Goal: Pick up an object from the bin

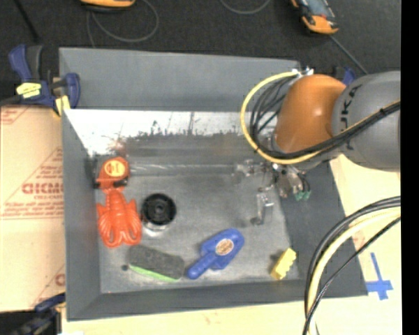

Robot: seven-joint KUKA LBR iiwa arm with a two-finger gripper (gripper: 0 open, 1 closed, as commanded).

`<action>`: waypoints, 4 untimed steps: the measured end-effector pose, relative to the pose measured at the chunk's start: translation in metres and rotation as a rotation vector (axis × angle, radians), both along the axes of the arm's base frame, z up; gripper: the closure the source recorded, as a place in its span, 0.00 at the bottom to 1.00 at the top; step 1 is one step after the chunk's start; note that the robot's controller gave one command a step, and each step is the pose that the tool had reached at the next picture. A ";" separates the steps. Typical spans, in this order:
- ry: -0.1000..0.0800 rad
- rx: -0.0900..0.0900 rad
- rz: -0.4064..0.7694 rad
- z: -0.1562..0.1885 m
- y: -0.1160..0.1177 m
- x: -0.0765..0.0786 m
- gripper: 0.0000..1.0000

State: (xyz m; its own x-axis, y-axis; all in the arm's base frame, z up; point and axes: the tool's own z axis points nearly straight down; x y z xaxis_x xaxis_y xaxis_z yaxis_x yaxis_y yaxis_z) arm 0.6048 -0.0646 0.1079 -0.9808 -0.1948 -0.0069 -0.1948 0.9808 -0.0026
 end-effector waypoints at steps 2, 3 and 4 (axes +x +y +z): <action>0.003 0.001 0.074 -0.034 0.025 -0.030 0.00; 0.005 0.000 0.140 -0.036 0.044 -0.066 0.00; 0.006 0.000 0.355 -0.037 0.060 -0.089 0.00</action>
Offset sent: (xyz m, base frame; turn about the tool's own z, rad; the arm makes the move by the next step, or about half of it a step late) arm -0.0667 0.0397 -0.0379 -0.0110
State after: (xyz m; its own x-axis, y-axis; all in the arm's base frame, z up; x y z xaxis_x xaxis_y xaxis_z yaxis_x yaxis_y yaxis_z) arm 0.5162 -0.0048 0.0705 -0.8519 -0.5237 -0.0010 -0.5237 0.8519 -0.0007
